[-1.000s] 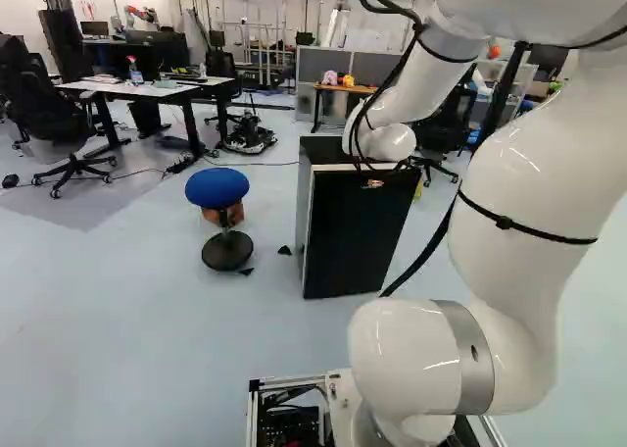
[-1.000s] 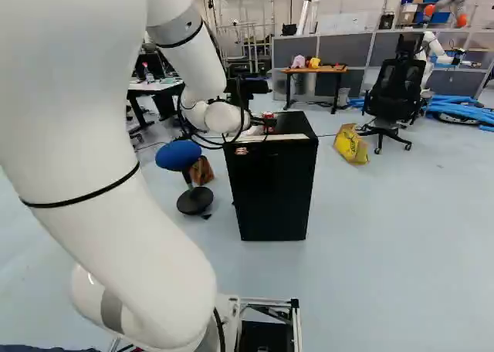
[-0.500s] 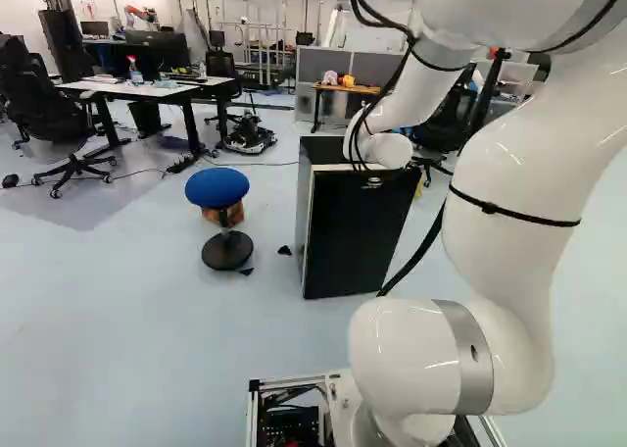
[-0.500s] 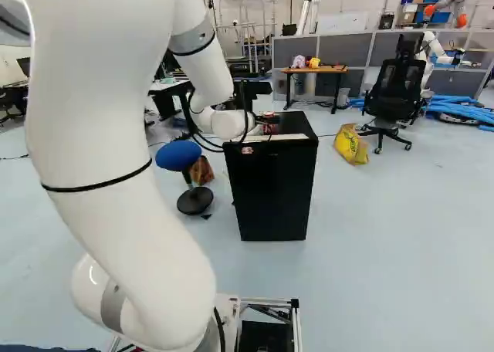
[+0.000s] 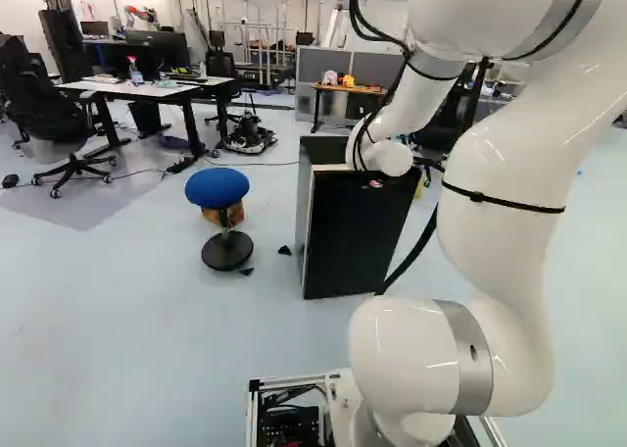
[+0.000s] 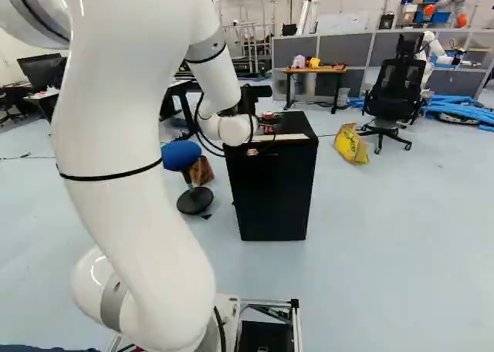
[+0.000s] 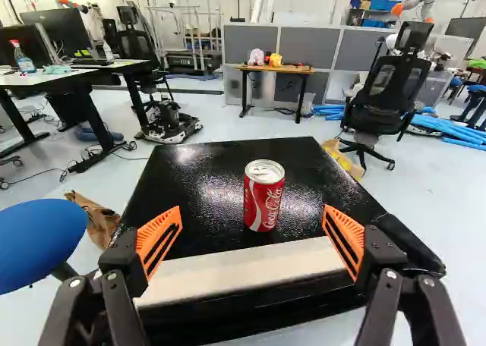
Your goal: Grab a drink from the fridge
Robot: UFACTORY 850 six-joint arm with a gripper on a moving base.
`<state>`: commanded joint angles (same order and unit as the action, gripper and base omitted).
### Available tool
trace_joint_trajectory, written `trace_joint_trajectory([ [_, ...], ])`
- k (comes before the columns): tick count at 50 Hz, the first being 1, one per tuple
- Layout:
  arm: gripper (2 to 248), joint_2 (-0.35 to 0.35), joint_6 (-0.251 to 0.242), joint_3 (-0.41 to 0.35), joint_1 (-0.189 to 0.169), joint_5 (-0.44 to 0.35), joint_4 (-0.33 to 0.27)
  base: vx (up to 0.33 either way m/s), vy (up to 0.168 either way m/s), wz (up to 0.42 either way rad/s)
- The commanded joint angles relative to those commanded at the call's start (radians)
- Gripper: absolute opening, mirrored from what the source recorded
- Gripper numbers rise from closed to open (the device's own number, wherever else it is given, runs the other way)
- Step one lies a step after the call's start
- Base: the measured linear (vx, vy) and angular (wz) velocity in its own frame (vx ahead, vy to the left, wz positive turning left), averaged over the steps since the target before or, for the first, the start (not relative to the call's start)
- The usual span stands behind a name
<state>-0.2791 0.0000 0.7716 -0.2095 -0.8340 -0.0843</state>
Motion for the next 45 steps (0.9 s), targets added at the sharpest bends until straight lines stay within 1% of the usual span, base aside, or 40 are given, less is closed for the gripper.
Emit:
trace_joint_trajectory([
  [20,247,-0.063,0.0,0.026,-0.02,-0.102,-0.003,0.0,0.0,0.0],
  [29,247,-0.092,0.0,0.041,-0.02,-0.151,-0.003,0.0,0.0,0.0],
  [45,247,-0.119,0.0,0.075,-0.017,-0.158,-0.003,0.0,0.0,0.0],
])
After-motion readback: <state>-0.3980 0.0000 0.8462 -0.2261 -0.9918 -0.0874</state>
